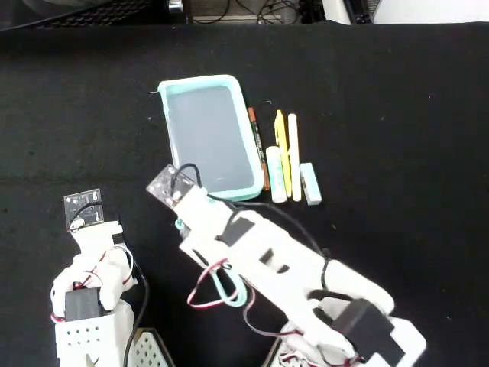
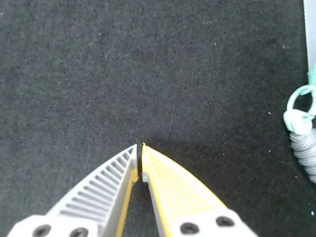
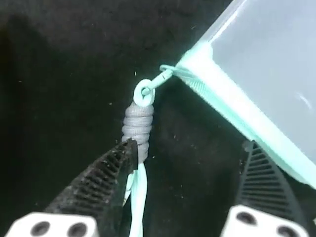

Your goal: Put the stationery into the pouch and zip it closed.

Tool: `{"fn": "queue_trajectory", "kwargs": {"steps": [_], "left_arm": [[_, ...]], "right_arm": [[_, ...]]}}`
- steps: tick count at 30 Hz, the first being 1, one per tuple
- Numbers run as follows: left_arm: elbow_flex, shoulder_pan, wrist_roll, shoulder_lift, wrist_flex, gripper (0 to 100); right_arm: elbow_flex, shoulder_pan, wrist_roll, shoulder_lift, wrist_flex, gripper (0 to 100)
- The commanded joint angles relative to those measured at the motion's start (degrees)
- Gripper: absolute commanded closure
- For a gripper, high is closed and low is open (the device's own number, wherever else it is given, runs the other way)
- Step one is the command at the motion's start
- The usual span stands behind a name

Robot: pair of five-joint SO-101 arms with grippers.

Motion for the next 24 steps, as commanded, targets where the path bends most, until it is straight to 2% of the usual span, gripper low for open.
{"fn": "queue_trajectory", "kwargs": {"steps": [1,5,10,18,24], "left_arm": [[0.7,0.3,-0.6,-0.5,0.3,97],[0.7,0.3,-0.6,-0.5,0.3,97],[0.7,0.3,-0.6,-0.5,0.3,97],[0.7,0.3,-0.6,-0.5,0.3,97],[0.7,0.3,-0.6,-0.5,0.3,97]], "right_arm": [[-6.5,-0.7,-0.1,0.4,3.7,66.7],[-9.2,-0.8,-0.1,0.4,5.8,66.7],[-9.6,-4.2,-0.1,0.5,5.4,66.7],[-8.4,-3.9,-0.2,0.7,-0.4,66.7],[-12.8,-3.8,-1.3,9.7,-0.5,66.7]]}}
